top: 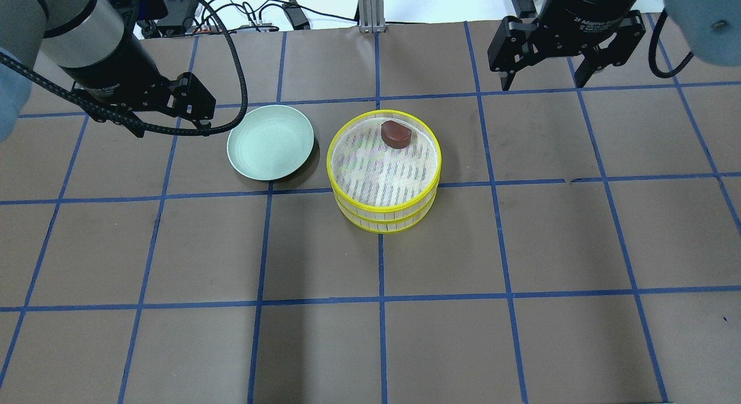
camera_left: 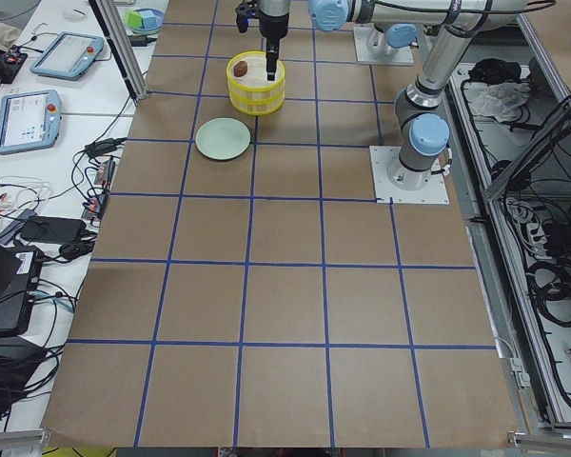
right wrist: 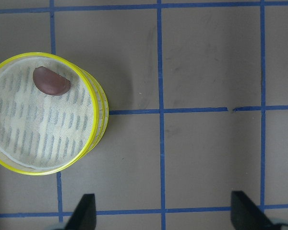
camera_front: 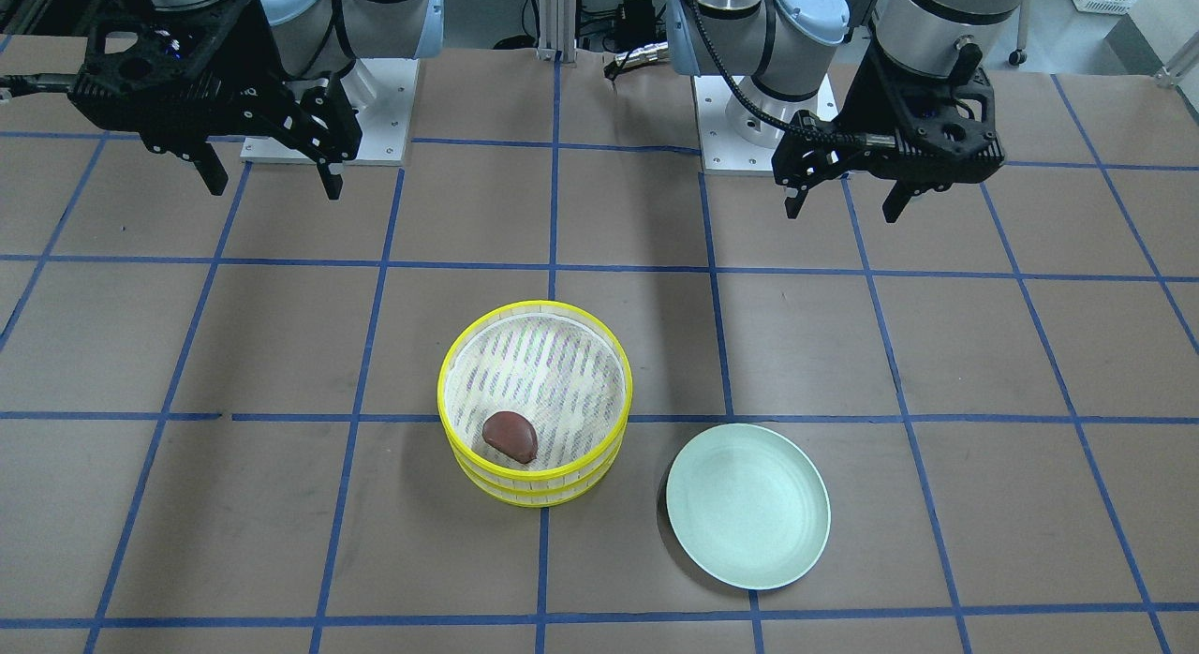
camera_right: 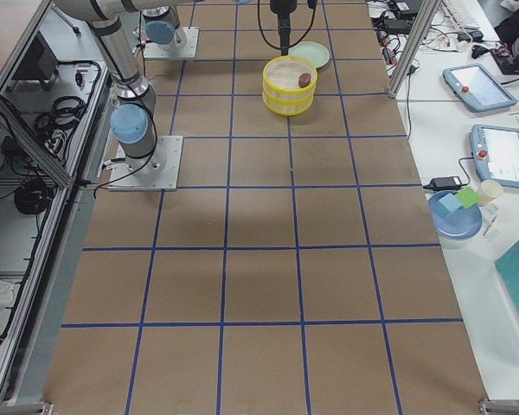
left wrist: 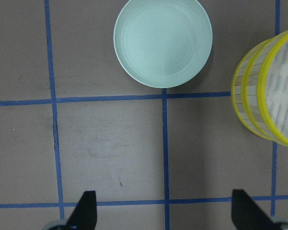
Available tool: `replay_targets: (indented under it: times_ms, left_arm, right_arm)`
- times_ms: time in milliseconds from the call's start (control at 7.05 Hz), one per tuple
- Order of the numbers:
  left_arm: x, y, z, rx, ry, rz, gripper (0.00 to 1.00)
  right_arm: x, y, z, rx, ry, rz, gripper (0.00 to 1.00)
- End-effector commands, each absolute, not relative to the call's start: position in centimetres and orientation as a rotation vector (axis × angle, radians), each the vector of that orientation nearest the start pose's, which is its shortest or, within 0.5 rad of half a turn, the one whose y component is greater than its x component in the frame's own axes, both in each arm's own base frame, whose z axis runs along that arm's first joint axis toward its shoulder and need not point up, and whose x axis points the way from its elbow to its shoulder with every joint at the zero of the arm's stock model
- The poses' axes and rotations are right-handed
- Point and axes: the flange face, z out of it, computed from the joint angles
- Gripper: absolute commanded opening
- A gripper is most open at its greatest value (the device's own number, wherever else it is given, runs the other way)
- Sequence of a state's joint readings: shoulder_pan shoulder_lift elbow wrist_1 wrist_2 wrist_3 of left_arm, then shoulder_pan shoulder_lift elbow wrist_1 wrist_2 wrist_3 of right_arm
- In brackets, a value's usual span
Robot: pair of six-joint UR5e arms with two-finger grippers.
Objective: Place buns in different layers of steamer
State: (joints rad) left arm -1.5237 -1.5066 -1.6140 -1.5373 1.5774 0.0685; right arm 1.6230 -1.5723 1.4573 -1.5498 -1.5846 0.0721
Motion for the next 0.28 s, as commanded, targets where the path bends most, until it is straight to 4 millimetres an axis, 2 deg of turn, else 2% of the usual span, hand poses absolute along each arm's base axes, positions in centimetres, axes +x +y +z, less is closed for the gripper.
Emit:
replay_targets:
  times_ms: [0,142]
  left_arm:
    - [-11.00,-47.68,49.86,0.040,3.129,-0.083,1.00]
    - [-11.01,-47.86,49.81,0.031,3.130,-0.093,1.00]
  right_arm:
    - [15.77,-49.00,54.27,0.032,3.146,-0.148,0.99]
    - [15.77,-49.00,54.27,0.032,3.146,-0.148,0.99]
